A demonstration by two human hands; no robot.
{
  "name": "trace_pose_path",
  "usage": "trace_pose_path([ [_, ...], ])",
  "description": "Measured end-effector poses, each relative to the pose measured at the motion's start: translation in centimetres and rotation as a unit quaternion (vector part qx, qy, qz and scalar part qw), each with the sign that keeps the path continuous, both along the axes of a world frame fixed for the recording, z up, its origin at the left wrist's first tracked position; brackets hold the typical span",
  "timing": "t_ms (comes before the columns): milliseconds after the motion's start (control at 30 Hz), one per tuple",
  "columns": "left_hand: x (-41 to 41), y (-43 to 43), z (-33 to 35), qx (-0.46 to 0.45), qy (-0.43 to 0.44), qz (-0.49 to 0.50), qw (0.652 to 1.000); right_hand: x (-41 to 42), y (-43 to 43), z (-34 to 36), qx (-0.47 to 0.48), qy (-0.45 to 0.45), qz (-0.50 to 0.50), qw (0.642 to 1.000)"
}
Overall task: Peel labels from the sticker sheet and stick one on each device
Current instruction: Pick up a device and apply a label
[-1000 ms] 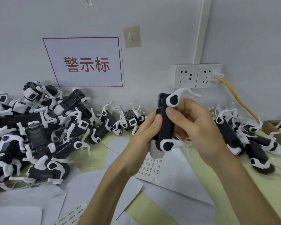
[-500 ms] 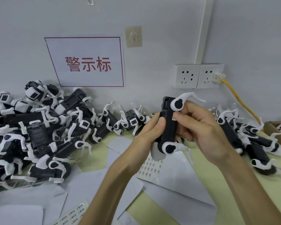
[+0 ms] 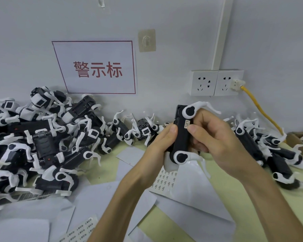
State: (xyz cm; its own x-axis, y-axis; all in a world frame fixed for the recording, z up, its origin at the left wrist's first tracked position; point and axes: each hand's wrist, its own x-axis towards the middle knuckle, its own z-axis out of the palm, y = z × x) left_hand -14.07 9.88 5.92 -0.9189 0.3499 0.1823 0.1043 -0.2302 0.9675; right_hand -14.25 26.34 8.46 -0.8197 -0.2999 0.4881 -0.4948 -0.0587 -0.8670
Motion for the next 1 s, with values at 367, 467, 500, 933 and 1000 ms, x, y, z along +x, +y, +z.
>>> trace_pose_path([
  [367, -0.9, -1.7, 0.6, -0.071, -0.054, 0.060, 0.994, 0.0, 3.3, 1.2, 0.122, -0.030, 0.007, 0.992],
  [467, -1.0, -1.9, 0.6, -0.086, -0.107, 0.017, 0.990, -0.7, 3.9, 0.8, -0.001, 0.000, -0.064, 0.998],
  [500, -1.0, -1.9, 0.5, -0.092, -0.121, 0.003, 0.988, -1.0, 3.9, 0.5, 0.014, 0.005, -0.089, 0.996],
  [933, -2.7, -2.9, -2.0, -0.127, -0.197, 0.001, 0.972, -3.6, 7.6, -5.0, 0.070, -0.294, 0.097, 0.948],
  [1000, -2.8, -2.8, -2.0, -0.136, -0.177, 0.054, 0.973, -3.9, 9.1, -6.2, -0.003, -0.321, 0.050, 0.946],
])
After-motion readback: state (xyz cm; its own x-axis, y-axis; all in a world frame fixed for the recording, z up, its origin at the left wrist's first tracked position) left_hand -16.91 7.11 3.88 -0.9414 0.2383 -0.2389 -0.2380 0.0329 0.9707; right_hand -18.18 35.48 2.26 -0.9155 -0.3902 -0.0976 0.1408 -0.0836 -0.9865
